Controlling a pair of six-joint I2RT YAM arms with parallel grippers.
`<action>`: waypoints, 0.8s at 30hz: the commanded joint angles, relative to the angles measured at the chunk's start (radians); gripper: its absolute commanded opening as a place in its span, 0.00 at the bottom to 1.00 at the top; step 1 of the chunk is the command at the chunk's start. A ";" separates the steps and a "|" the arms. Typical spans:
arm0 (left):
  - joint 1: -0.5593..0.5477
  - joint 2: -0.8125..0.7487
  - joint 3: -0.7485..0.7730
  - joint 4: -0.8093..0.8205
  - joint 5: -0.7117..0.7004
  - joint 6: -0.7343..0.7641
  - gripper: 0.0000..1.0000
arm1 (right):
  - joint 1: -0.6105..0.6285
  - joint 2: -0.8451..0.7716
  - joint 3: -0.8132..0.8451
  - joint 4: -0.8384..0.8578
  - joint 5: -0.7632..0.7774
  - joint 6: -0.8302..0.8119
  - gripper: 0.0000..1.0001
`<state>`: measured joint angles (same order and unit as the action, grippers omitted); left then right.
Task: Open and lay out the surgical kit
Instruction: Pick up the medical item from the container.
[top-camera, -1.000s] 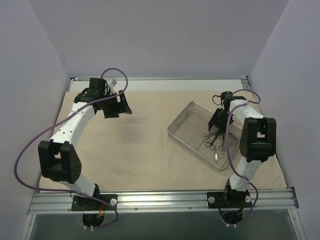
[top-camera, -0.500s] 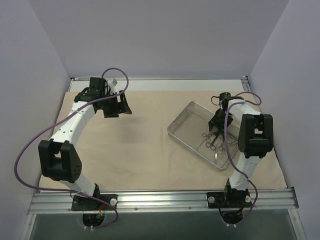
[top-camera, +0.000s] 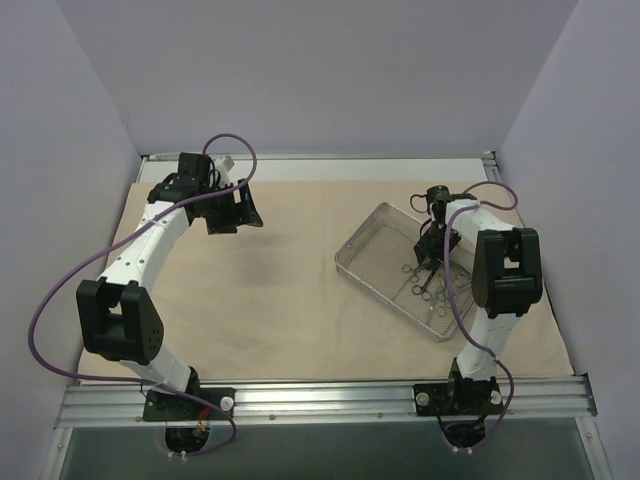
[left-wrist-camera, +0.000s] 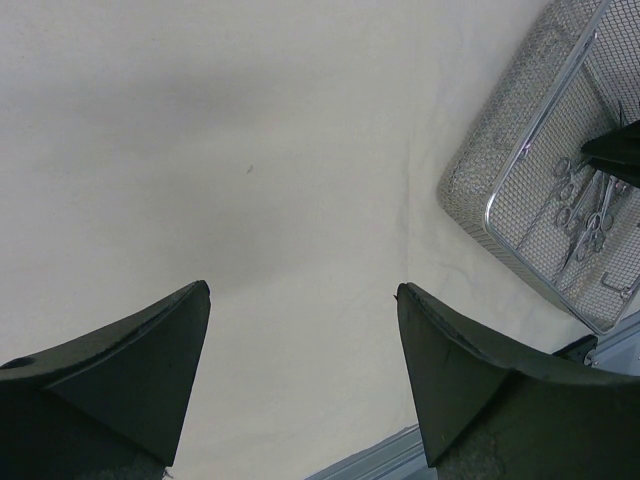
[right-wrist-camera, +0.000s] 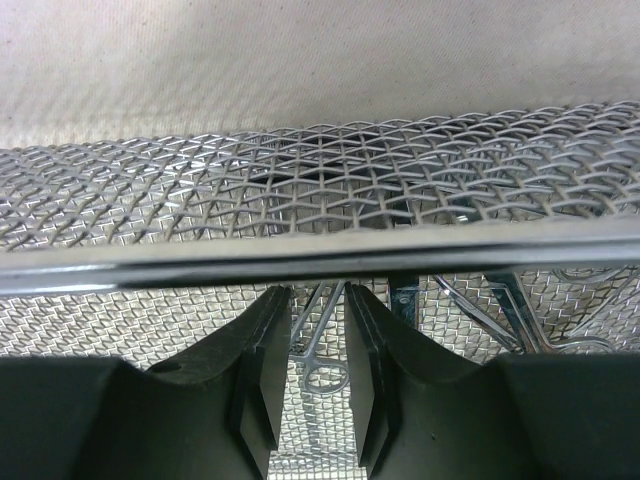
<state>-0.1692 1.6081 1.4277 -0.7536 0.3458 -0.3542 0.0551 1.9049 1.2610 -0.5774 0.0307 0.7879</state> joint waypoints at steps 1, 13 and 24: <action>0.004 -0.023 0.020 0.019 0.013 0.011 0.84 | 0.040 0.068 -0.093 -0.050 0.052 0.030 0.28; -0.019 -0.045 0.019 0.011 0.019 0.044 0.89 | 0.071 0.040 -0.051 0.030 -0.052 -0.137 0.00; -0.045 -0.065 0.000 0.085 0.085 -0.009 0.88 | 0.091 -0.182 0.006 -0.013 -0.167 -0.222 0.00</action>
<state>-0.1917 1.5936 1.4258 -0.7387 0.3809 -0.3443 0.1360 1.8252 1.2583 -0.5461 -0.0753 0.5964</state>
